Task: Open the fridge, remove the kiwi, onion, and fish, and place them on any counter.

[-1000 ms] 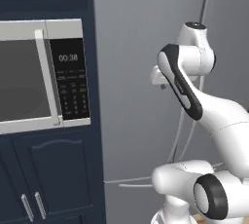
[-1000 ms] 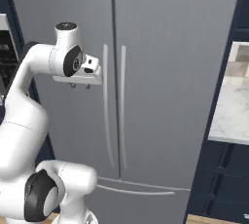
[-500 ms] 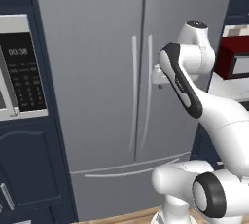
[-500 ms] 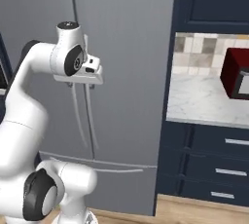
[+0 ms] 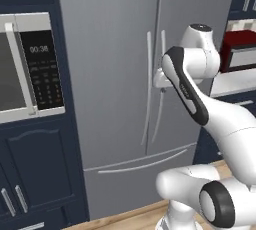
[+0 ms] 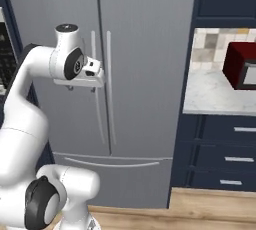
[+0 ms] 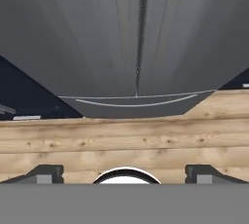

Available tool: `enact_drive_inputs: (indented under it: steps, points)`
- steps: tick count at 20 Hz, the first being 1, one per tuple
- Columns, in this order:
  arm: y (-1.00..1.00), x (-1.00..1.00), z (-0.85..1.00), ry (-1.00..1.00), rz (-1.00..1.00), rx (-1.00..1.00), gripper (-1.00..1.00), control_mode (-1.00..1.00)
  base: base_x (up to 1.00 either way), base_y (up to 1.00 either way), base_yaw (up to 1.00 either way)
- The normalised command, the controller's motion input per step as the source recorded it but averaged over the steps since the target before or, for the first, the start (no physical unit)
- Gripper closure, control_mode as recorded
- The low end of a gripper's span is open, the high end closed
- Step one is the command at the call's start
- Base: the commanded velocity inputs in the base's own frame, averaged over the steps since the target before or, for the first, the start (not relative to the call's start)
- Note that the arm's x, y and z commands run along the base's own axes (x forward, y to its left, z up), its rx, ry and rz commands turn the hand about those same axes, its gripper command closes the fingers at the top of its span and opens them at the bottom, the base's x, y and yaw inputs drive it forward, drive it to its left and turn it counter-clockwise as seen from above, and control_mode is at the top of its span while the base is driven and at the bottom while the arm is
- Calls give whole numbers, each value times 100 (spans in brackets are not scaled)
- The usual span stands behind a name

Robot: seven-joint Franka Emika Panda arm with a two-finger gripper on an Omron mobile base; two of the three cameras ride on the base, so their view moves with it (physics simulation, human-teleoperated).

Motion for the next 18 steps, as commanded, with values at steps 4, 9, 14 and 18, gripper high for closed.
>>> enact_drive_inputs:
  steps: [4,9,14,18]
  points:
    - [0,0,0,0,0,0,-100,100,0,7,-6]
    - [-41,-27,-18,-1,0,1,-100,-100,-4,-6,0]
    - [-53,3,-23,-7,13,1,-100,-100,0,0,0]
    - [-34,36,-11,-6,5,12,-100,-100,0,0,0]
